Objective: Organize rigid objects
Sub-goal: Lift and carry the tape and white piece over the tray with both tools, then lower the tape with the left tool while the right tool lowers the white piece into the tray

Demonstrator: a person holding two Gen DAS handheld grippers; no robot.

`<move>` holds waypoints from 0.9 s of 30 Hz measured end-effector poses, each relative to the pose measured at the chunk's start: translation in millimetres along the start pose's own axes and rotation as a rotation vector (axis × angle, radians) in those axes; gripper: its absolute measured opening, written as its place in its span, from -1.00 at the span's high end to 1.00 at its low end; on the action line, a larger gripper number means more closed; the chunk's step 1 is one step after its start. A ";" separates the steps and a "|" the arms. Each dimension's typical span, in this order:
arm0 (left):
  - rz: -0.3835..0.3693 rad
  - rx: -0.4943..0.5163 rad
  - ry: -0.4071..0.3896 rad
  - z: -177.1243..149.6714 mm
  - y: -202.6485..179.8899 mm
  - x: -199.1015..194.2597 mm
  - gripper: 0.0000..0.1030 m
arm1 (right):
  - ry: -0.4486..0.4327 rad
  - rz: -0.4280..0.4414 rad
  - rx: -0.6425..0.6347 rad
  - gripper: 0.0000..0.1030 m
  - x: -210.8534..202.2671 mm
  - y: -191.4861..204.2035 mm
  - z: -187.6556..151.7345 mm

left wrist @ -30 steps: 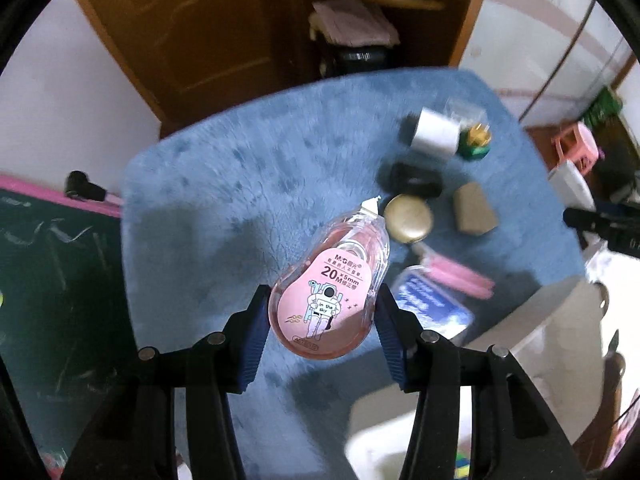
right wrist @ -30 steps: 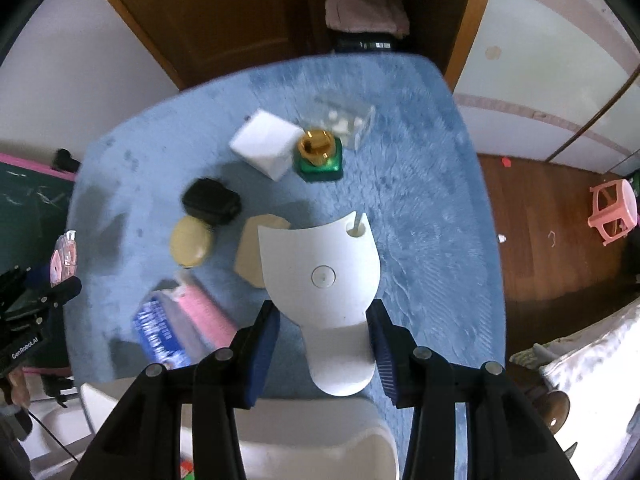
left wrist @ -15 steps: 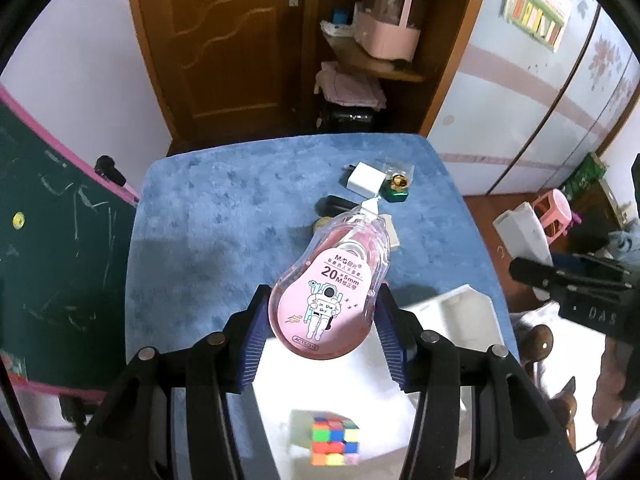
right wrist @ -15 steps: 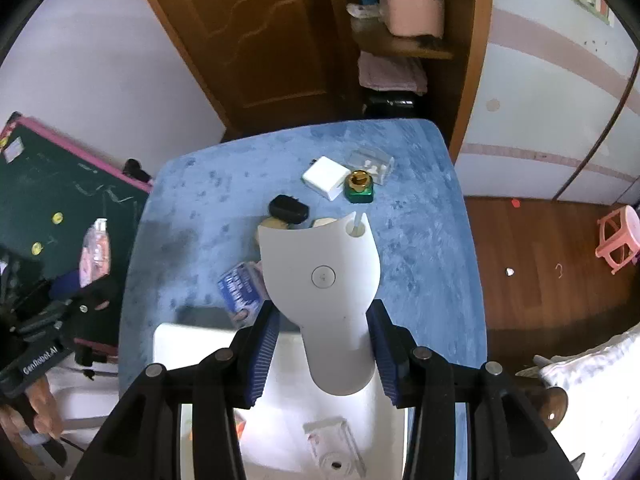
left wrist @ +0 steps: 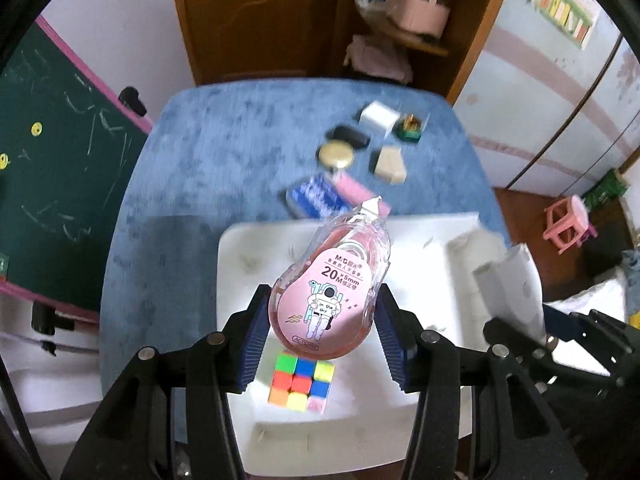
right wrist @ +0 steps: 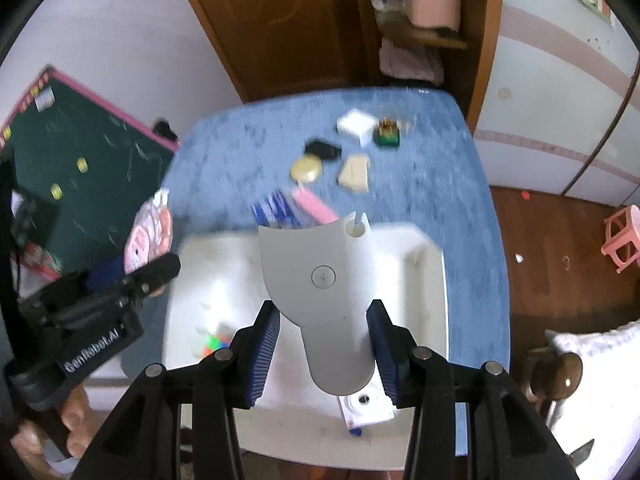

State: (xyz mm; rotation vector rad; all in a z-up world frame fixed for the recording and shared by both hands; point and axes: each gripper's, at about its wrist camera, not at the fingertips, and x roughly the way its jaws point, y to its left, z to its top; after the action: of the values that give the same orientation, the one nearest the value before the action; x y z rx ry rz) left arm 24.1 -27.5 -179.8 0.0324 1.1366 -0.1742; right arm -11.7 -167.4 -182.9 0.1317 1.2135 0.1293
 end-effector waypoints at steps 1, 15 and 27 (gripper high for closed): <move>0.005 0.003 0.008 -4.8 -1.7 2.8 -0.05 | 0.017 -0.012 -0.009 0.12 7.0 1.5 -6.7; 0.060 0.065 0.068 -51.6 -18.3 35.6 -0.06 | 0.167 -0.017 0.022 0.12 67.5 -4.6 -50.4; 0.066 0.069 0.128 -63.0 -16.2 56.3 -0.06 | 0.279 0.005 0.038 0.11 98.5 -5.0 -63.9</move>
State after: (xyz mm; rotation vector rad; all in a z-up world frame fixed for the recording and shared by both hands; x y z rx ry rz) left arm -12.1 -43.1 -256.2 0.1435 1.2550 -0.1542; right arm -37.6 -153.6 -296.8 0.1528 1.4943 0.1318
